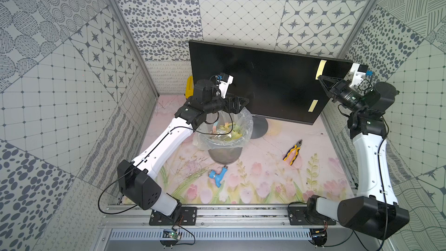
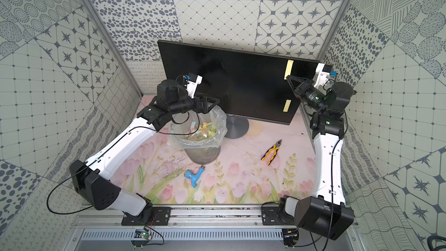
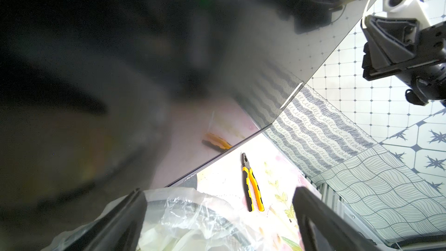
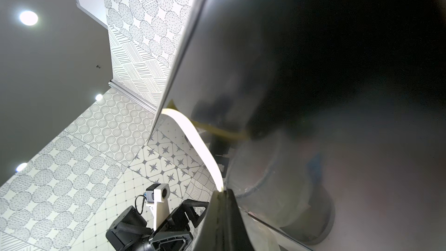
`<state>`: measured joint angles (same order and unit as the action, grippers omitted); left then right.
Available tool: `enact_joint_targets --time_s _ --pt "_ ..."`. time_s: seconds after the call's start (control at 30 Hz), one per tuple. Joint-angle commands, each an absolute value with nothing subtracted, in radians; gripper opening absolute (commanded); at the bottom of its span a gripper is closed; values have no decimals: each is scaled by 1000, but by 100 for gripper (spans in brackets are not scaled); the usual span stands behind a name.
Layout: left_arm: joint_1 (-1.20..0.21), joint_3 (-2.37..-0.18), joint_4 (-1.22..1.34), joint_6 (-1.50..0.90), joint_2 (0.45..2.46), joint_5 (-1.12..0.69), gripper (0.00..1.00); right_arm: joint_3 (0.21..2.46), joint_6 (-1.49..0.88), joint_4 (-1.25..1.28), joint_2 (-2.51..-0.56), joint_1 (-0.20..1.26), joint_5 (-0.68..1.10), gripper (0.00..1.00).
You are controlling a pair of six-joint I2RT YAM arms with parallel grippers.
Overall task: Remove the sticky note from the monitor
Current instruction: Tear off the sticky note from the monitor.
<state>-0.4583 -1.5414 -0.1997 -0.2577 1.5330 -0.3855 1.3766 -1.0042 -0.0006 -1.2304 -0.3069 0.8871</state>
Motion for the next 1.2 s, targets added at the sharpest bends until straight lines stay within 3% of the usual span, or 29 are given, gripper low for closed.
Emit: enact_joint_targets --time_s 0.0,0.67,1.17 --pt "-464 -1551 -193 -228 1528 -375 99 1394 -972 16 -1196 -299 873 0" --pt "-407 -1521 -129 -319 1503 -386 99 1340 -859 -171 -1053 -285 887 0" --pt "-274 -1449 -251 -405 1392 -251 99 1464 -634 -304 -1136 27 793 0"
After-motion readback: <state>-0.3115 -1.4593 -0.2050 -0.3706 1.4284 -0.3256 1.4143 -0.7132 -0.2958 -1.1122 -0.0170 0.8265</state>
